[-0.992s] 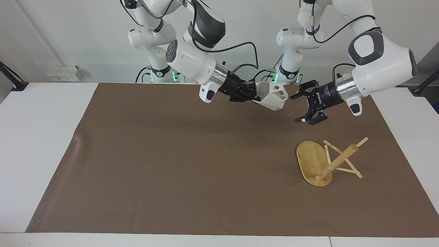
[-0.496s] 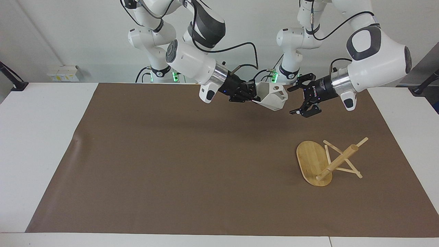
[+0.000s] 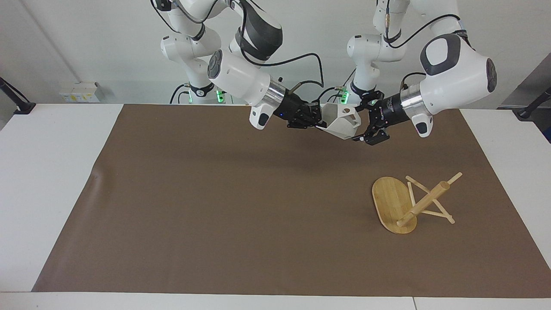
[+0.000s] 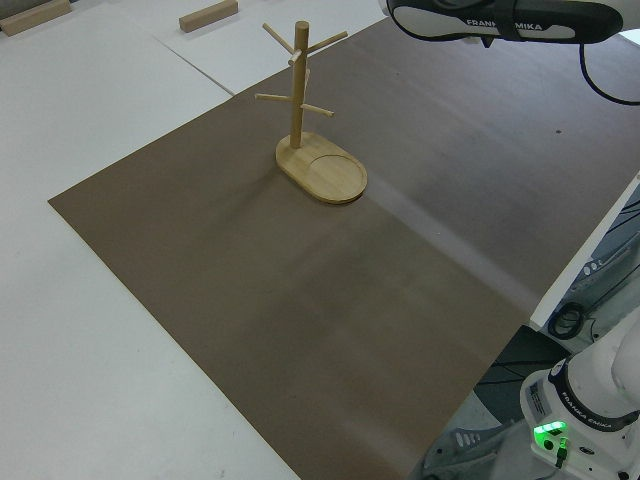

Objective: Hang cup on rack
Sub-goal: 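Carry the cup toward the left gripper while the left gripper reaches it, then close the left gripper on the cup body and open the right gripper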

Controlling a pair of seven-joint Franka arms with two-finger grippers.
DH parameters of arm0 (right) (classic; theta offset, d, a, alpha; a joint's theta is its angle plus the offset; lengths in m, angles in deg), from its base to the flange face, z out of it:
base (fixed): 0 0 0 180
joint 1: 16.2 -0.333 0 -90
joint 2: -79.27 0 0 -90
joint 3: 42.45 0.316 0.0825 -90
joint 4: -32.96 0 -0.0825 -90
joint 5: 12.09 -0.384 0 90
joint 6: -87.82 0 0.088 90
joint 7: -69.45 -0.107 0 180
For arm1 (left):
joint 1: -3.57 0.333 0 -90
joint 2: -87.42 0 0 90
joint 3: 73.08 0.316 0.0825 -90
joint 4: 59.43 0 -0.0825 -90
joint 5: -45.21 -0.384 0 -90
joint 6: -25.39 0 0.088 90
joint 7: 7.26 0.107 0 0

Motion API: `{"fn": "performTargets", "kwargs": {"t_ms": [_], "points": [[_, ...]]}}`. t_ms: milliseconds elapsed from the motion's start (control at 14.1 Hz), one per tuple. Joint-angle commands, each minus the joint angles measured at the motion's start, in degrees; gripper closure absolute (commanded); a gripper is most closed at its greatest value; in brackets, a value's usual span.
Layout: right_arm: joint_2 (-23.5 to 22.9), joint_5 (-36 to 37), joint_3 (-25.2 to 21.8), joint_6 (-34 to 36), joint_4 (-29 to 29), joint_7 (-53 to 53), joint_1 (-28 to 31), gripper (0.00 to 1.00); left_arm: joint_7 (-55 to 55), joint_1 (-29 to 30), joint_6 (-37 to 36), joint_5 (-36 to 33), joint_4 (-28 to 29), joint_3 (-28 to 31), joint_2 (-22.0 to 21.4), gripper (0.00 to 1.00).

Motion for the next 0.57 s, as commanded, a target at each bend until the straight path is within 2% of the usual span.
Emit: {"fn": "performTargets", "kwargs": {"t_ms": [0, 496], "points": [[1.35, -1.66, 0.32, -1.21, 1.52, -0.44, 0.2, 1.0, -1.83, -1.41, 2.33, 0.92, 2.4, 0.52, -1.87, 0.0], [1.35, -1.66, 0.32, -1.21, 1.51, -0.44, 0.2, 1.0, -2.89, -1.41, 2.95, 1.54, 2.31, 0.52, -3.01, 0.0]]}}
